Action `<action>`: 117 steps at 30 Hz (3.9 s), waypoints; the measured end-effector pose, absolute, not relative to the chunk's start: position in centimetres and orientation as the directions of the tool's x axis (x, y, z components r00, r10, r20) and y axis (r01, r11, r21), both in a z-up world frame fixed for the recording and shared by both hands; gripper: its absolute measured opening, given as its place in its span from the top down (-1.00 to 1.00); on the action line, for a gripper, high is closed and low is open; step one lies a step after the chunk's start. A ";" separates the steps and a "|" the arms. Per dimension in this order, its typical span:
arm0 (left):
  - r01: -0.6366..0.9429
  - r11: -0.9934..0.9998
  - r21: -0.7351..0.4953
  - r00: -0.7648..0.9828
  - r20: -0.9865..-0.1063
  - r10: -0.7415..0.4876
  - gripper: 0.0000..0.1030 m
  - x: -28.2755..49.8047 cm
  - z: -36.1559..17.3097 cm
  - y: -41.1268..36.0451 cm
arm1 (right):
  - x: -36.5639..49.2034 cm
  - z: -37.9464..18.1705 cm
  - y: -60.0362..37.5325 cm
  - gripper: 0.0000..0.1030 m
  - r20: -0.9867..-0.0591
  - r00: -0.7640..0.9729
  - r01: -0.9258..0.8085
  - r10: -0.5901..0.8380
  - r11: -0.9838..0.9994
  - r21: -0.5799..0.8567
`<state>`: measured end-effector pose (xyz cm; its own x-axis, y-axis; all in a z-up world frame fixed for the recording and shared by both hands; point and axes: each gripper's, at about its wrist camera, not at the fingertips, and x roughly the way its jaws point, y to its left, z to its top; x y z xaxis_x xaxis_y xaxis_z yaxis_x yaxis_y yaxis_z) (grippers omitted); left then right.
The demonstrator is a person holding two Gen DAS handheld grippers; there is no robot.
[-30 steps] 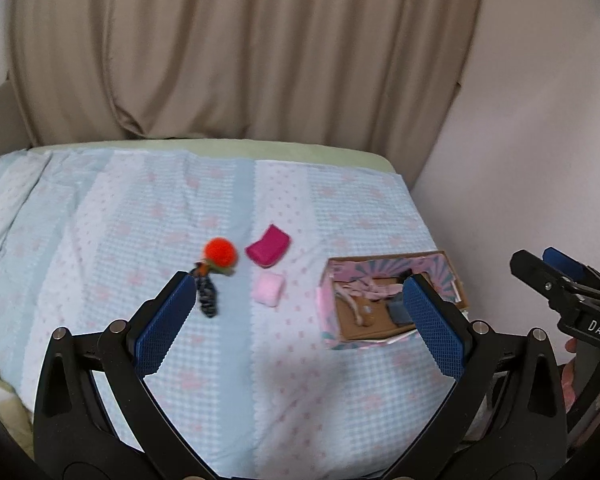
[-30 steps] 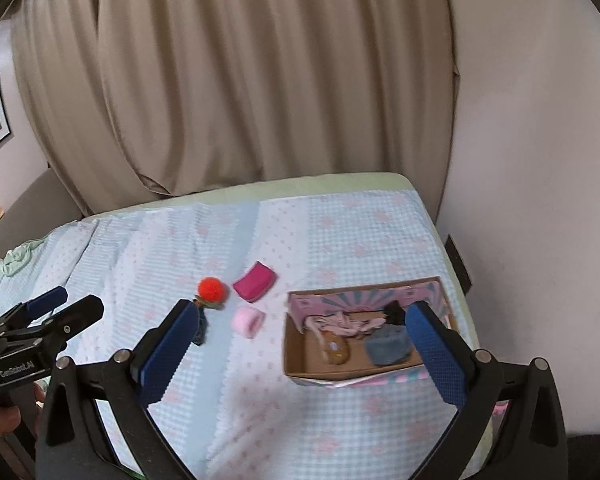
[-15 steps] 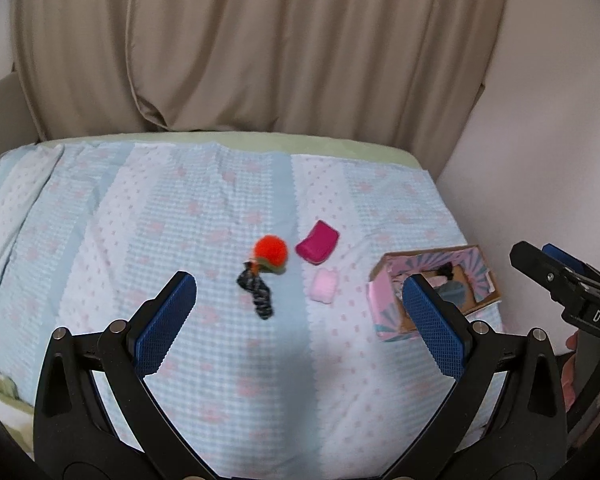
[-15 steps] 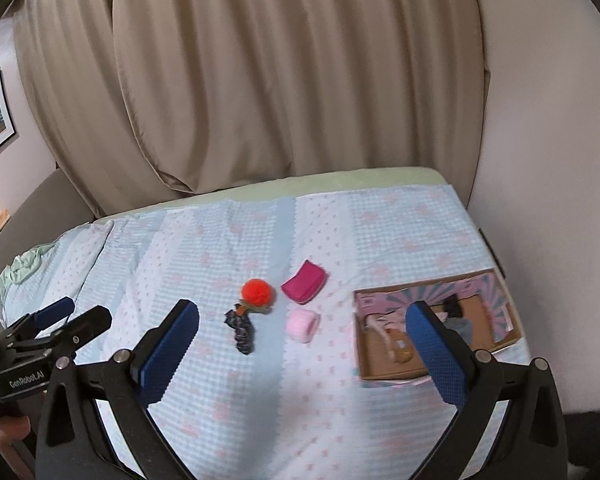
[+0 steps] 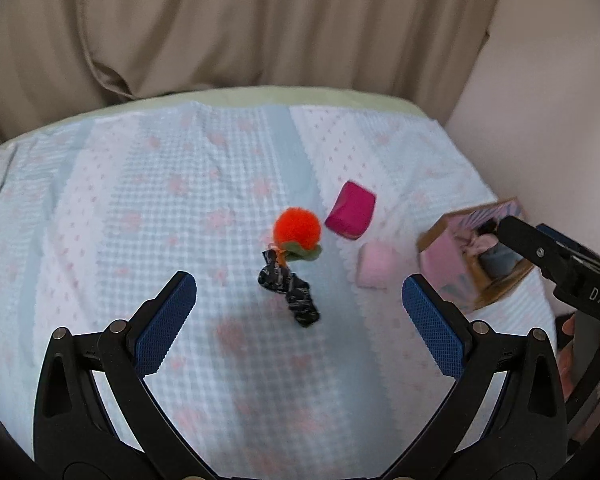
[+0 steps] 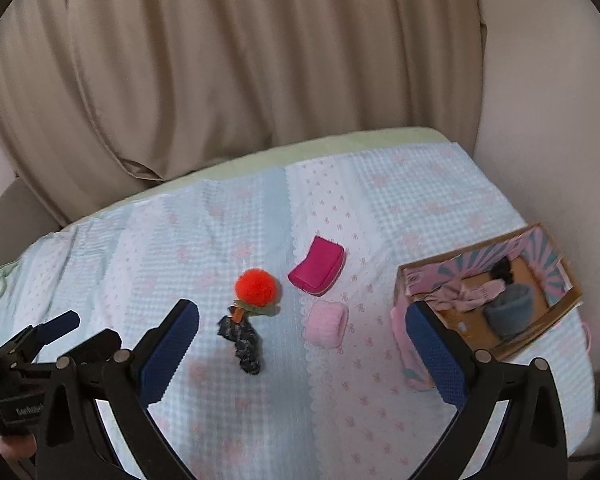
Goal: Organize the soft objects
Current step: 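Grasp the black scrunchie with the left tool while the right tool grasps the pink fuzzy cube, then carry the scrunchie and pink cube into the cardboard box and release both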
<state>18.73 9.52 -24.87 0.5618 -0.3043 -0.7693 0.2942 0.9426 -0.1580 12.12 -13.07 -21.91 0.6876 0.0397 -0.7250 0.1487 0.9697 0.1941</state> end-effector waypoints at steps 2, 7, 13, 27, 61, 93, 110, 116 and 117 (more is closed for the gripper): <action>0.318 0.935 -0.156 0.549 -0.774 -0.315 -0.99 19.9 -27.3 9.5 | 13.4 -24.2 -12.6 -1.00 -0.728 0.685 0.158 0.032 0.969 0.191; 0.351 0.915 -0.199 0.493 -0.791 -0.361 -0.98 22.9 -34.3 9.4 | 15.9 -30.1 -11.4 -1.00 -0.727 0.686 0.171 -0.022 0.977 0.132; 0.389 0.897 -0.211 0.436 -0.815 -0.382 -0.83 25.0 -41.5 7.3 | 18.9 -37.0 -11.7 -0.93 -0.761 0.649 0.178 -0.021 0.976 0.125; 0.423 0.890 -0.171 0.418 -0.835 -0.359 -0.32 27.9 -49.3 4.0 | 22.8 -45.8 -12.4 -0.52 -0.813 0.582 0.206 -0.034 0.973 0.107; 0.267 0.955 -0.130 0.547 -0.796 -0.261 0.37 21.7 -34.3 8.2 | 17.0 -31.5 -10.4 0.17 -0.772 0.635 0.150 -0.022 0.984 0.095; 0.329 0.915 -0.233 0.532 -0.755 -0.384 0.37 13.7 -17.5 -20.9 | 6.9 -16.4 -36.5 0.17 -0.772 0.635 0.145 -0.030 0.986 0.081; 0.284 0.941 -0.184 0.295 -0.917 -0.268 0.37 20.3 -33.5 -35.6 | 15.9 -29.6 -49.8 0.17 -0.902 0.422 0.209 0.091 0.959 0.194; 0.263 0.956 -0.130 0.245 -0.949 -0.197 0.37 21.1 -37.7 -36.2 | 18.4 -34.2 -51.0 0.17 -0.925 0.356 0.194 0.135 0.957 0.215; 0.263 0.958 -0.112 0.239 -0.955 -0.177 0.37 21.2 -38.2 -36.5 | 18.7 -34.7 -51.0 0.17 -0.927 0.348 0.193 0.141 0.957 0.218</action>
